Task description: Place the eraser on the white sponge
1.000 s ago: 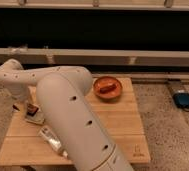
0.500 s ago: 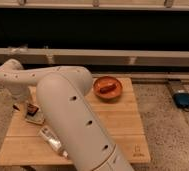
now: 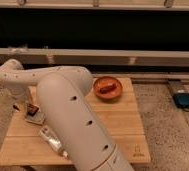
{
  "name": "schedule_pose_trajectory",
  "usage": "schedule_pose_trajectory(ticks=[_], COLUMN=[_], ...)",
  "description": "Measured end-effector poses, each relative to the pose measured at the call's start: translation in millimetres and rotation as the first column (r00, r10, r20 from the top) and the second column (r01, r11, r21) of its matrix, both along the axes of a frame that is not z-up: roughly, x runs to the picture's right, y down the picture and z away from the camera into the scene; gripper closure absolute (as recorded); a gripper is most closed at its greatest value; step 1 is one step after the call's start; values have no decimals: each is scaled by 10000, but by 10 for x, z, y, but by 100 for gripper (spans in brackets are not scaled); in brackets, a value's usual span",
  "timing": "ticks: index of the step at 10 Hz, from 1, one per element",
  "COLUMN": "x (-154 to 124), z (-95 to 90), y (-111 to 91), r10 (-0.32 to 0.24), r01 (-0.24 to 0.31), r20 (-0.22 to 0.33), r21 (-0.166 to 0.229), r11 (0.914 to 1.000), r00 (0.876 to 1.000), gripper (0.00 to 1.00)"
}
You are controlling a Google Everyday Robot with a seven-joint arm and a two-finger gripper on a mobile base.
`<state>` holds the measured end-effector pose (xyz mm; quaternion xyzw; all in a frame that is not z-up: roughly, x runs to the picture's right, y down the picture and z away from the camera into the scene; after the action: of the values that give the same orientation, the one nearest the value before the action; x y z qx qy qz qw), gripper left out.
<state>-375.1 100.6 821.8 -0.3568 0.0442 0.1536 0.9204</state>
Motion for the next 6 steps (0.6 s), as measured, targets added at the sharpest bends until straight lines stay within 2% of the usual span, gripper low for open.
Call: schedule_pose_trajectory(ticks=[2, 5, 6], x=[231, 769, 849], z=[-76, -266, -298], y=[-11, -3, 29], r10=[283, 956, 993], r01=[-284, -956, -995], r20=[-194, -574, -614], r21=[-12, 29, 9], r11=[9996, 9954, 9950], r00=[9994, 9938, 9932], gripper=[79, 48, 40])
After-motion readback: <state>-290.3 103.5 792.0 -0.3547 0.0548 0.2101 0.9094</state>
